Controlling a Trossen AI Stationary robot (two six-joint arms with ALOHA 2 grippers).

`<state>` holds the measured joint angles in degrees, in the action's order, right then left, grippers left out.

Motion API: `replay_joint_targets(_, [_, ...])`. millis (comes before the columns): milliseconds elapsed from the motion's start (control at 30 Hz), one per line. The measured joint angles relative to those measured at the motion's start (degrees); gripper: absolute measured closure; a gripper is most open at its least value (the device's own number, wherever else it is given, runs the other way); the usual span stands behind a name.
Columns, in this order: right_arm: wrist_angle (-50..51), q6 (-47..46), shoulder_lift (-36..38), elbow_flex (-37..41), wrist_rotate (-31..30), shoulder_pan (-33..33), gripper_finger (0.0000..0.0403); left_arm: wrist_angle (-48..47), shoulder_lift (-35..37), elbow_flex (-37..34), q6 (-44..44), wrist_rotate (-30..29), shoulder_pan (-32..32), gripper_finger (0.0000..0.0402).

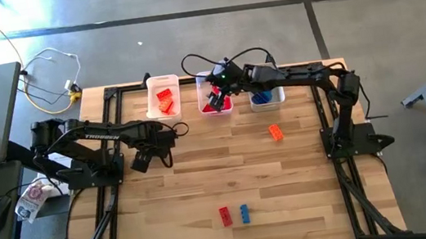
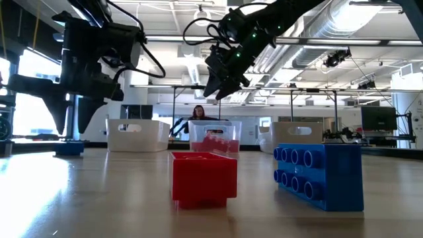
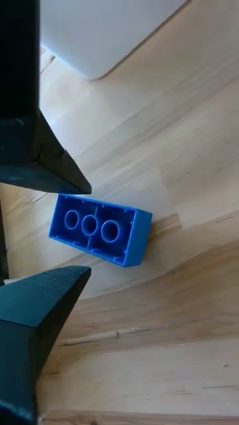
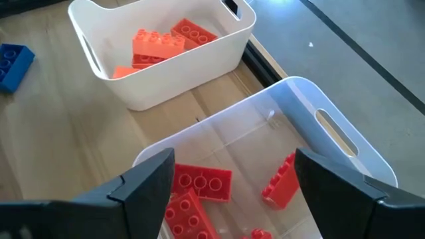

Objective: Sort & place blocks by color
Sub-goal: Put the blue game piece into the gray bin

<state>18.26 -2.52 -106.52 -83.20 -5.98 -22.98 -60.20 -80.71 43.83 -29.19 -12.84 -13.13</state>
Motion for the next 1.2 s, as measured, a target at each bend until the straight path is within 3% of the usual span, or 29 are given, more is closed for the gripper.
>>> replay_joint_targets(500, [0.0, 0.0, 0.0, 0.0, 0.0, 0.0, 0.0107, 0.2, -4.1, 0.1, -2.9, -1.3, 0.1, 0.0229])
replay_joint_targets(1200, [4.2, 1.3, 1.1, 0.0, -0.2, 0.0, 0.0107, 3.9, -9.9, 0.3, 1.2, -2.5, 0.0, 0.023])
